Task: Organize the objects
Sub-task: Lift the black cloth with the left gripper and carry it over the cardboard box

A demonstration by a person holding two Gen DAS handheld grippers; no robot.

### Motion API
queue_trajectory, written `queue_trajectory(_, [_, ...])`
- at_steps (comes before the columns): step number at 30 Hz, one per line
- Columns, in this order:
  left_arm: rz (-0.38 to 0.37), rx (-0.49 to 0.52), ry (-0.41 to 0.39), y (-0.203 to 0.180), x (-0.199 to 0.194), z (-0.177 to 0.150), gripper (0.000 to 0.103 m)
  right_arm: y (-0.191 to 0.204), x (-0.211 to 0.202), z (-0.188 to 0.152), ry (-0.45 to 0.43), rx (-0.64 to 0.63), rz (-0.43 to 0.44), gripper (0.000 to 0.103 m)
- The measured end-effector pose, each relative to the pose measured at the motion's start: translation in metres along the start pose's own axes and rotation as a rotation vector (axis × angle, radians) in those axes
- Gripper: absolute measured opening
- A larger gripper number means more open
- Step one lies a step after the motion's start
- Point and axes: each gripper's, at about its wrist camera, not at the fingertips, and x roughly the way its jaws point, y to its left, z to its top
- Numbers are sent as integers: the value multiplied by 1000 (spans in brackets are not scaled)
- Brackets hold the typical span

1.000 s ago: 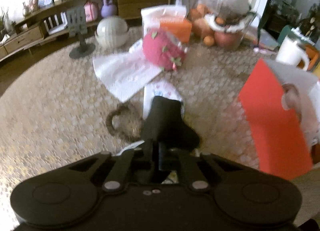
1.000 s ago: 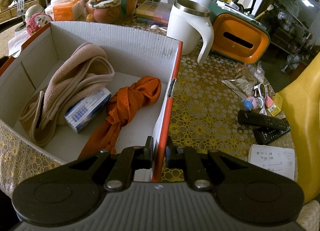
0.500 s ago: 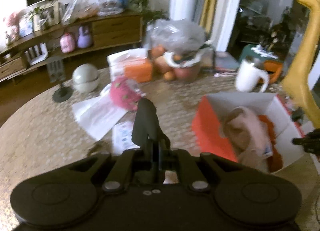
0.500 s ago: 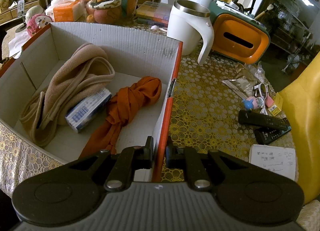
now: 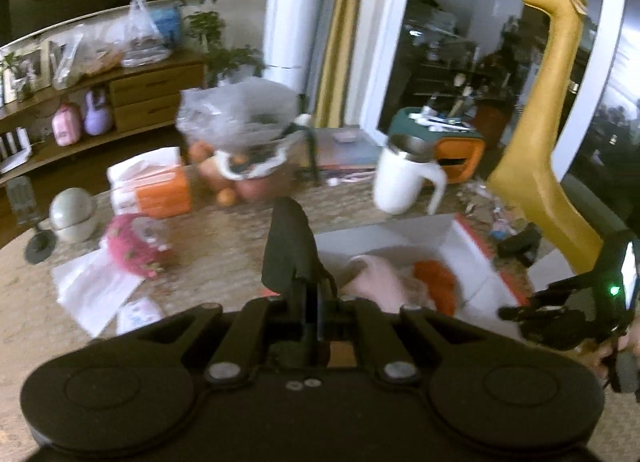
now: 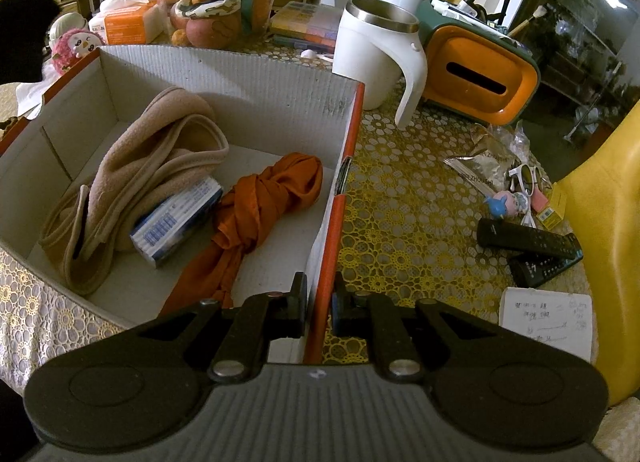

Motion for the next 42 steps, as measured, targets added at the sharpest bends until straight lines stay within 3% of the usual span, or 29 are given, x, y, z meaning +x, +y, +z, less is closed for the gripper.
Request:
queue_trajectory(26, [-126,105,46,-139,76,0,2,3,1,-4,-7,17,23,11])
queue_trajectory(42, [-126,132,153,-169,130,-14,2,3,1,-5,-11,12,34,11])
